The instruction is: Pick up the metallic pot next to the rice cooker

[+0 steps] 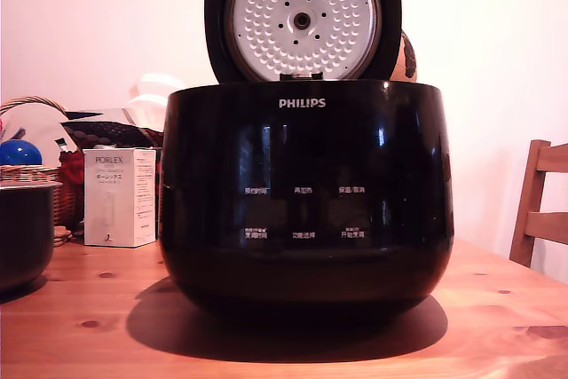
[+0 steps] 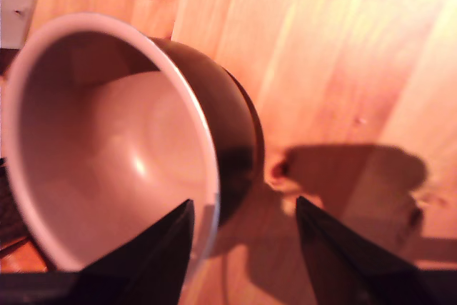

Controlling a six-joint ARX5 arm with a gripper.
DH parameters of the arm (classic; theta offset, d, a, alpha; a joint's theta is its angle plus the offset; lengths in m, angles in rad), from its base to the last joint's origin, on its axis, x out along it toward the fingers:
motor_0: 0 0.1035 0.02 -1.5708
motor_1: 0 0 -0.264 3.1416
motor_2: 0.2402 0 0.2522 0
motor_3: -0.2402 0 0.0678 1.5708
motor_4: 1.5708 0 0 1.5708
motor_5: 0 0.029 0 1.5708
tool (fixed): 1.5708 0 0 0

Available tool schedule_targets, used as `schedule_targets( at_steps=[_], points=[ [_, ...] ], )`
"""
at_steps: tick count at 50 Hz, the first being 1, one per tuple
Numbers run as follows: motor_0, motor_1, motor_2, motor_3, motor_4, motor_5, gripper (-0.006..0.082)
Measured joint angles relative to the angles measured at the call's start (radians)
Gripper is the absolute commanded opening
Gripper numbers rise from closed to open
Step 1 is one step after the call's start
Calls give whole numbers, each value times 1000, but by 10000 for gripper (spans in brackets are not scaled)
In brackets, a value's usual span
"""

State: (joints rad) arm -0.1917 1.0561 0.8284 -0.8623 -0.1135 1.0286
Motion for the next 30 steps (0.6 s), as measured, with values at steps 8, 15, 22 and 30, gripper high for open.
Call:
schedule_targets(
  at_steps=[8,15,22,30],
  points=[
    [36,102,0,55,0,23,416],
    [70,171,0,114,1,48,416],
    [90,232,2,134,18,49,415],
    [91,292,4,146,26,49,354]
  ],
)
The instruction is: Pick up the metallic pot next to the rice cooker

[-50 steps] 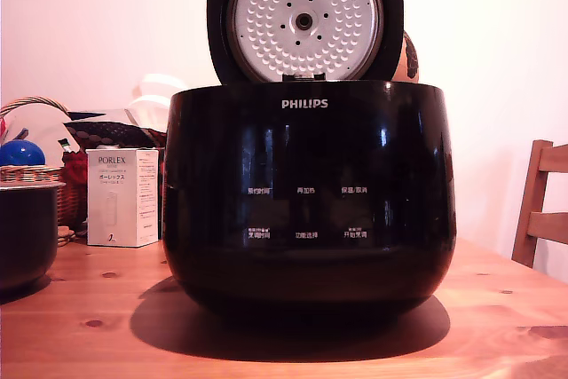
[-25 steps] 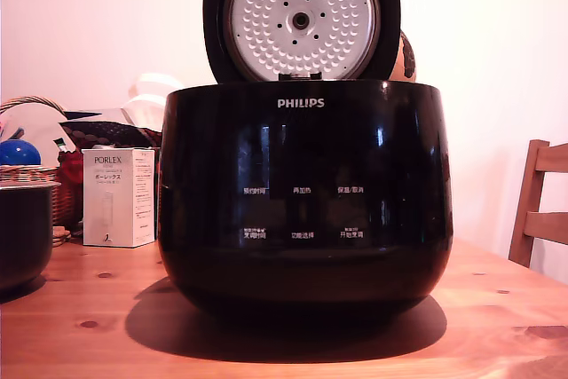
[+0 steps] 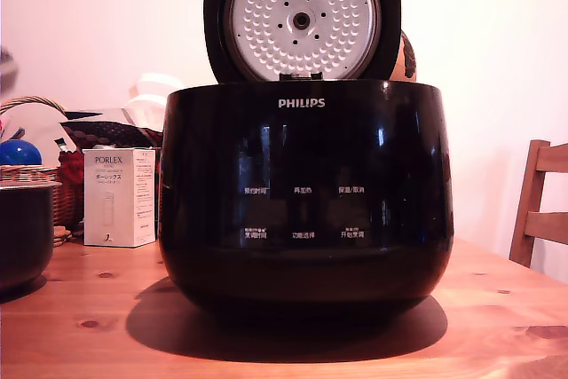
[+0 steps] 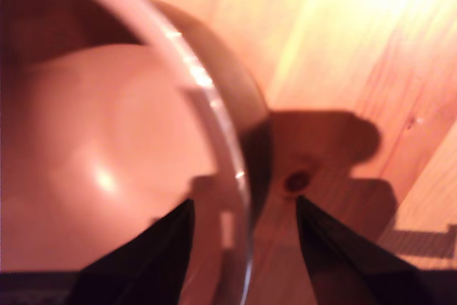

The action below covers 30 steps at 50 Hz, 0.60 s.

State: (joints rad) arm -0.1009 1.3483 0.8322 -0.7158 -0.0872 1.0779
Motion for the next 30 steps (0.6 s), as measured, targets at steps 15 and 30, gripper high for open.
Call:
schedule_targets(
  at_steps=[15,30],
  points=[
    [0,8,2,6,-5,26,-21],
    [-16,7,38,-138,-10,28,-21]
  ],
)
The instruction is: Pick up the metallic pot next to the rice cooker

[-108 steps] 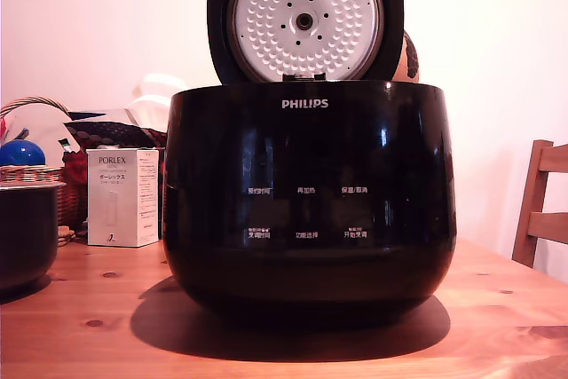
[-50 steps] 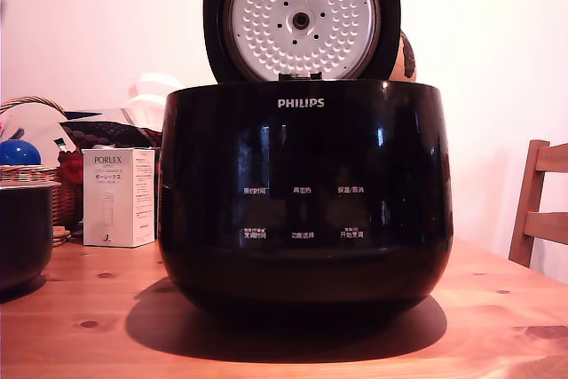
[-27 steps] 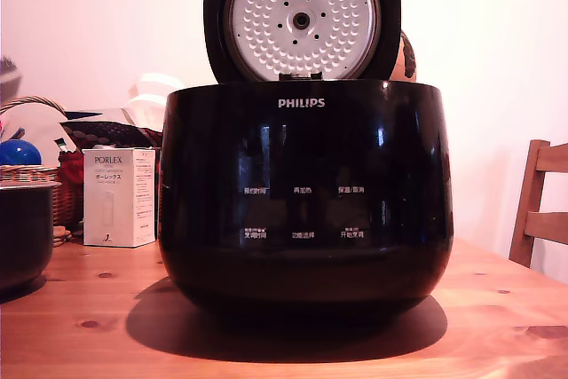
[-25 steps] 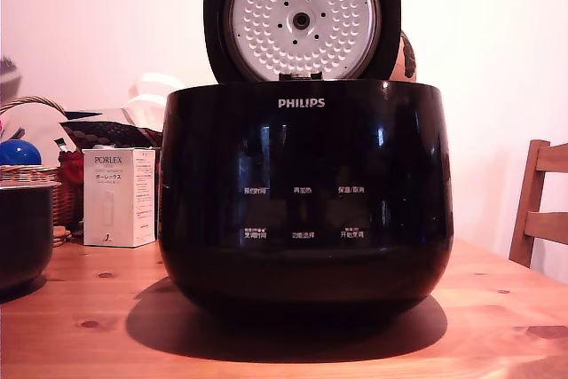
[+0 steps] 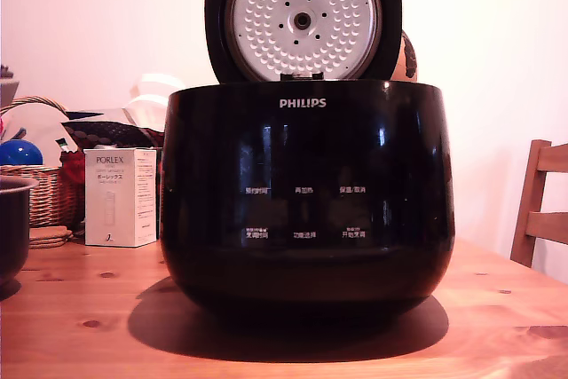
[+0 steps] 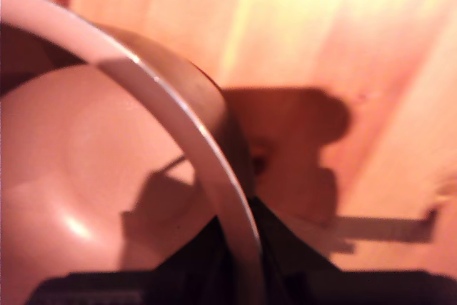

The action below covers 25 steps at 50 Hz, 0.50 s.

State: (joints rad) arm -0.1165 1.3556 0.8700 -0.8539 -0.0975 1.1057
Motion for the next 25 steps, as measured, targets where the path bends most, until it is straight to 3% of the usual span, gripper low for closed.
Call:
schedule_targets(
  at_steps=[11,25],
  points=[
    [-47,-2,181,-200,1,-29,-21],
    [-120,-19,438,-457,6,-187,-21]
  ],
)
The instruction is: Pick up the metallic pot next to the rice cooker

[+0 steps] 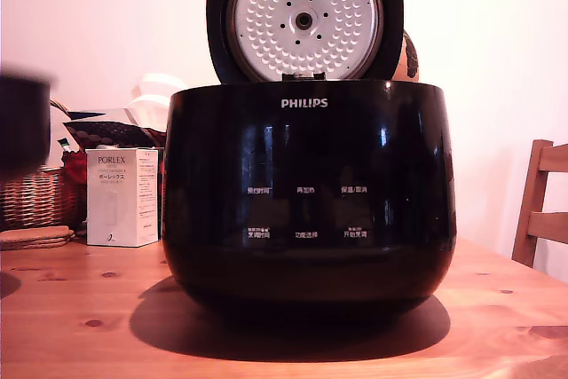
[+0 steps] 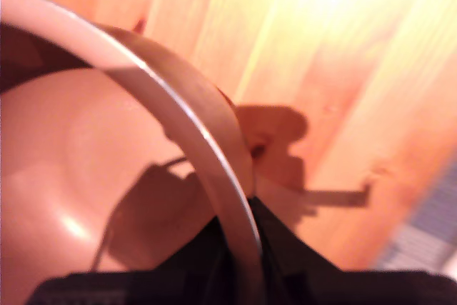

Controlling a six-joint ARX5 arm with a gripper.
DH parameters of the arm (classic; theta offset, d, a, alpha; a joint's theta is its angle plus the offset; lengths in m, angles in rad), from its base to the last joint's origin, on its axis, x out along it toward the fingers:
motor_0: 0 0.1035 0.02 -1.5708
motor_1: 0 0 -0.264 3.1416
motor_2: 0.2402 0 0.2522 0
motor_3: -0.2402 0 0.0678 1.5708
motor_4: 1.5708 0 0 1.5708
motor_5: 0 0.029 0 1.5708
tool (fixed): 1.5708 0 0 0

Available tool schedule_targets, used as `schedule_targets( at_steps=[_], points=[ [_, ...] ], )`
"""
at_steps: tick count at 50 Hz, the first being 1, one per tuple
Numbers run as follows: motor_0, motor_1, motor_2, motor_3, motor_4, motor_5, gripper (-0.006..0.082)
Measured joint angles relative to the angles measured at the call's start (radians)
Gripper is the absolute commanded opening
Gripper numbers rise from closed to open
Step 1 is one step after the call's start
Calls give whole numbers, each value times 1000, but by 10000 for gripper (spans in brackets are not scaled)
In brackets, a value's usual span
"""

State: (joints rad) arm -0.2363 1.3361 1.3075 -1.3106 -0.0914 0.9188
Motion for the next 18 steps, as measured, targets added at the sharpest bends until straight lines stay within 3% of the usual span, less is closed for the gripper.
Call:
schedule_targets(
  at_steps=[8,18],
  points=[
    [-35,0,90,-55,12,-93,-21],
    [-59,0,154,-52,13,-124,-21]
  ],
)
